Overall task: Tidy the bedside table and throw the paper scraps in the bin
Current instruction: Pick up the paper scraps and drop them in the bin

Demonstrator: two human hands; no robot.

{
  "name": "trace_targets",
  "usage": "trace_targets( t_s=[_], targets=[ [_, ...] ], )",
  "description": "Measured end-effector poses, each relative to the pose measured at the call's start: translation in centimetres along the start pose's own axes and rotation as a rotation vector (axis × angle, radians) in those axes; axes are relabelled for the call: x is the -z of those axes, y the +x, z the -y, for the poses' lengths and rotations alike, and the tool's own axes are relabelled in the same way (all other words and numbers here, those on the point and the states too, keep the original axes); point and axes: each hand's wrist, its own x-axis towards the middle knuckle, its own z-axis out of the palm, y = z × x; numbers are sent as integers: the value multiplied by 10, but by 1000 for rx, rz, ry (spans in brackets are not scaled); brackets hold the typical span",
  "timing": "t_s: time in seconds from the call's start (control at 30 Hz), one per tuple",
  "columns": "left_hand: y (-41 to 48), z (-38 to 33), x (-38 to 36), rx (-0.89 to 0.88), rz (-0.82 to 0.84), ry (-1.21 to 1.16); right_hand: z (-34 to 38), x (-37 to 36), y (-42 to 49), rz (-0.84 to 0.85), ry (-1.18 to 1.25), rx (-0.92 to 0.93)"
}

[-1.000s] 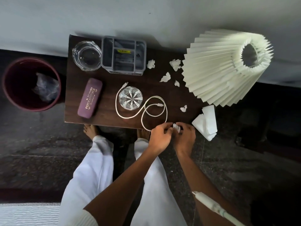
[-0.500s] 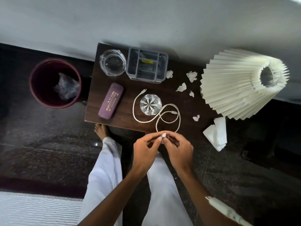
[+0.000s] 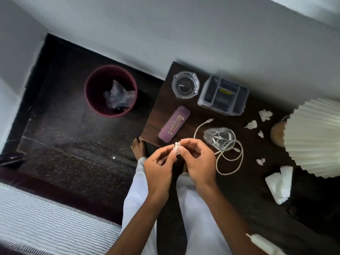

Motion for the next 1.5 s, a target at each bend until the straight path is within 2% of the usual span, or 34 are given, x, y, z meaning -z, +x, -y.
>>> trace_targets(
  t_s=[0.2,0.37,0.47,0.67,0.9,1.23,1.5],
  targets=[
    [51,-30,45,188,-97,-279,14,-68,33,102,-109,47],
    [104,-48,87,224,-79,-273,21,-120,62,212,-227,45],
    [138,-55,104,175,-92,-182,22,-151,80,242,-253,47],
    [208,-54,127,190,-132,-124,13,-215,126,190,-349,59],
    [281,-44,140,331,-237,-268,-7,-278,177,132,-437,36],
    [327,-28,151,419,-263,-251,-36,-304,218,179,-498,-134],
    [322,-37,154,430,-241,-330,-37,-295,208,177,-446,-160]
  ],
)
